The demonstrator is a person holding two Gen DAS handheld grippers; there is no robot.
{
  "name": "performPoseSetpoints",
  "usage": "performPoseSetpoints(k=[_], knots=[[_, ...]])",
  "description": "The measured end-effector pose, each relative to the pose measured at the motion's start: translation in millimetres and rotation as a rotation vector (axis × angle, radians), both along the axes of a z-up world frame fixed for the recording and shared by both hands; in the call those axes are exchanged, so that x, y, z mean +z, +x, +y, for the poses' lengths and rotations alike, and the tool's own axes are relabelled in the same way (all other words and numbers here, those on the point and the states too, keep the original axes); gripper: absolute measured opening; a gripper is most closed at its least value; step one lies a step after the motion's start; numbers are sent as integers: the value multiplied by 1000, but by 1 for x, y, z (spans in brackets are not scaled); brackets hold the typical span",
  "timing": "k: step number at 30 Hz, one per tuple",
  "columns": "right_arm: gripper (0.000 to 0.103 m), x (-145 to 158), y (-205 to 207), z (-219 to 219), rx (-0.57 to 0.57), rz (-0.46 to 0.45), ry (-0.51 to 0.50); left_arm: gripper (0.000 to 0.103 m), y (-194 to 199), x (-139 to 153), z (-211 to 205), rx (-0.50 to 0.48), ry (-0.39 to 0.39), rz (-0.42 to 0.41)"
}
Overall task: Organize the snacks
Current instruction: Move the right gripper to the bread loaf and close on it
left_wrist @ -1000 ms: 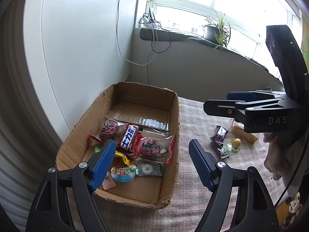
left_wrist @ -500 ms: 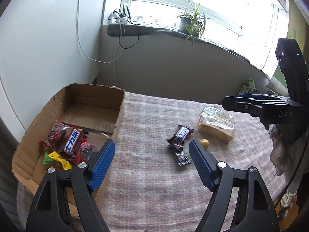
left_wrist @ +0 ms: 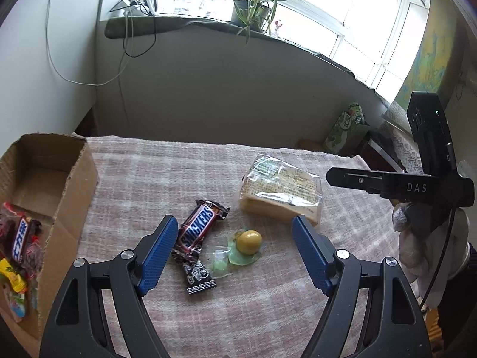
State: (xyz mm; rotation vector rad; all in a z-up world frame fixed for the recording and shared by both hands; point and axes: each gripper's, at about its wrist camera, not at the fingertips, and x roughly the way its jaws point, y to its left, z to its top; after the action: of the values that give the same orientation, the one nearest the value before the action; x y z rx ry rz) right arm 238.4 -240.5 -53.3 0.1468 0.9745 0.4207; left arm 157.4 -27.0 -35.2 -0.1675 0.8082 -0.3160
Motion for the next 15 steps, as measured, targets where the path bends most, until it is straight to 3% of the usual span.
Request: performPoseSetpoints(k=[10,15], knots=[[91,-36,16,-23,-12,115,189,79,51,-22,-29,-78,-29,76],[75,-44,21,-25,3,156,232,74,71,-34,-34,-107,-43,114]])
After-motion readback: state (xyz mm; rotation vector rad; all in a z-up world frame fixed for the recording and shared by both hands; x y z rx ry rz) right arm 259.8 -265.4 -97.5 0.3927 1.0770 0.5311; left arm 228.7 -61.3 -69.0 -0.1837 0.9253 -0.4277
